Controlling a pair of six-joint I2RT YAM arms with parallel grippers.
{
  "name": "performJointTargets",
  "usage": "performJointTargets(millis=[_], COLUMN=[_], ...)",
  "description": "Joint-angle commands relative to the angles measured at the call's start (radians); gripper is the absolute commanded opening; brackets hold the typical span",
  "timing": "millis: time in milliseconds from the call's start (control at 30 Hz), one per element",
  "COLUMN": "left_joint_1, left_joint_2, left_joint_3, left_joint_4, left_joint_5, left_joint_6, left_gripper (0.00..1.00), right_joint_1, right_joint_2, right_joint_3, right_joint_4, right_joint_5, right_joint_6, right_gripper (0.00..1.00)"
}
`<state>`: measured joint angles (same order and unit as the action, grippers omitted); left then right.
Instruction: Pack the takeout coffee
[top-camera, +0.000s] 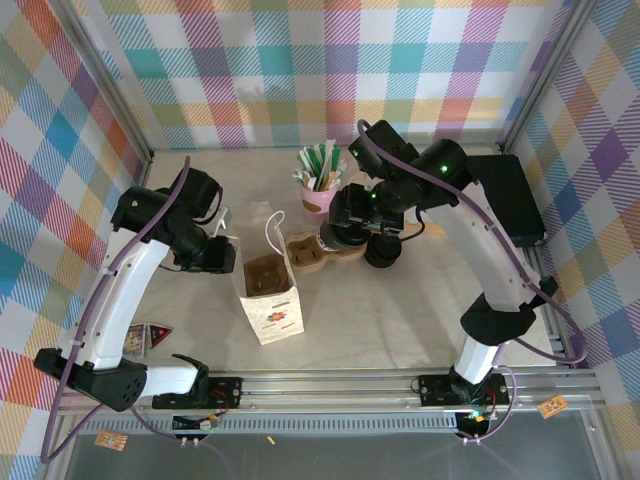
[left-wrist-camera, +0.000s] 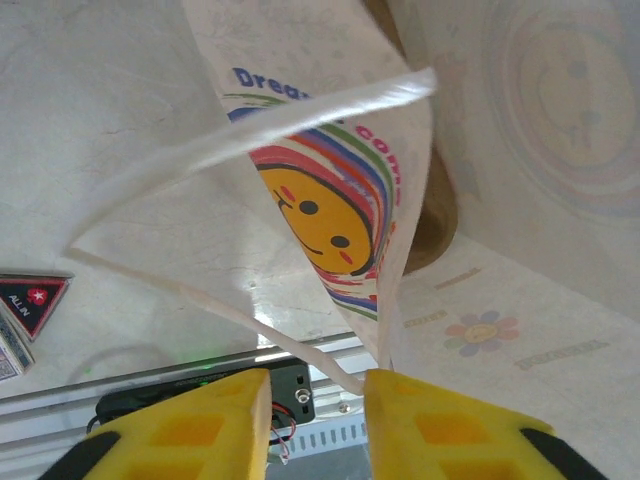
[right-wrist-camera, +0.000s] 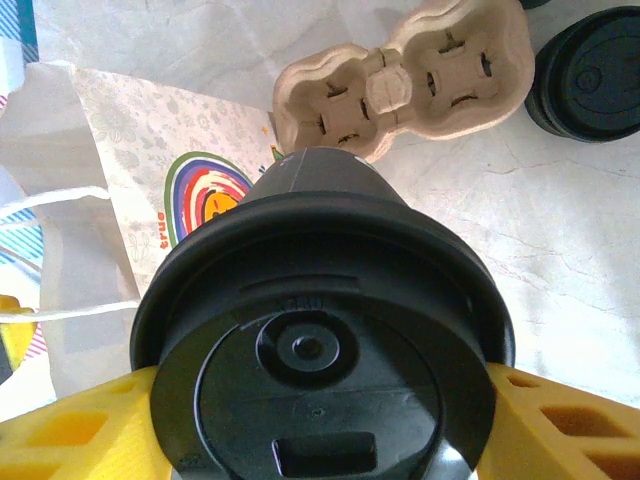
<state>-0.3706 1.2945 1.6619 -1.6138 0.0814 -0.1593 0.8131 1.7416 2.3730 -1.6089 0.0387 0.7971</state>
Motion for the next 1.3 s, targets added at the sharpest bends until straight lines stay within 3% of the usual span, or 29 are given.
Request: performJointTargets(millis=[0,300,533,733,900,1067,1267], left_joint_1=[0.001,0.001,0.001,0.002,0.001,0.001,0.001], left_joint_2=[0.012,0.042,0.066,0.071,0.094,0.107,0.126], left_joint_3=[0.053,0.149,0.115,0.078,0.068,0.090,0.187], left_joint_4=[-0.067,-0.104,-0.116,-0.122,-0.124,-0.140,-0.178], left_joint_5=[0.007,0.060,-0.027,-0.007,0.003,-0.019,-0.071], left_joint_6=[-0.026,-0.066,-0.084,-0.082,-0.074,-0.060,-0.060], left_gripper=[0.37,0.39,0.38,0.36,0.26,0.01,0.00], right_joint_1=[0.008,0.008,0.008,0.008,0.008,0.007,0.008], right_joint_2=[-0.030,-0.041,-0.037,-0.024,-0.012,0.003,0.014], right_joint_3=[0.004,-0.008,0.000,0.023,0.041,0.064,0.091], right_joint_4=[-0.174,-0.174,-0.169,-0.164,-0.150,-0.135,-0.103], right_joint_5=[-0.019,-0.025,-0.032,-0.033,-0.037,-0.040,-0.039], right_joint_6=[0.000,-0.007,-0.012,-0.011,-0.009,-0.004,0.008], right_gripper=[0.34,0.34,0.34,0.34,0.34,0.34,0.34])
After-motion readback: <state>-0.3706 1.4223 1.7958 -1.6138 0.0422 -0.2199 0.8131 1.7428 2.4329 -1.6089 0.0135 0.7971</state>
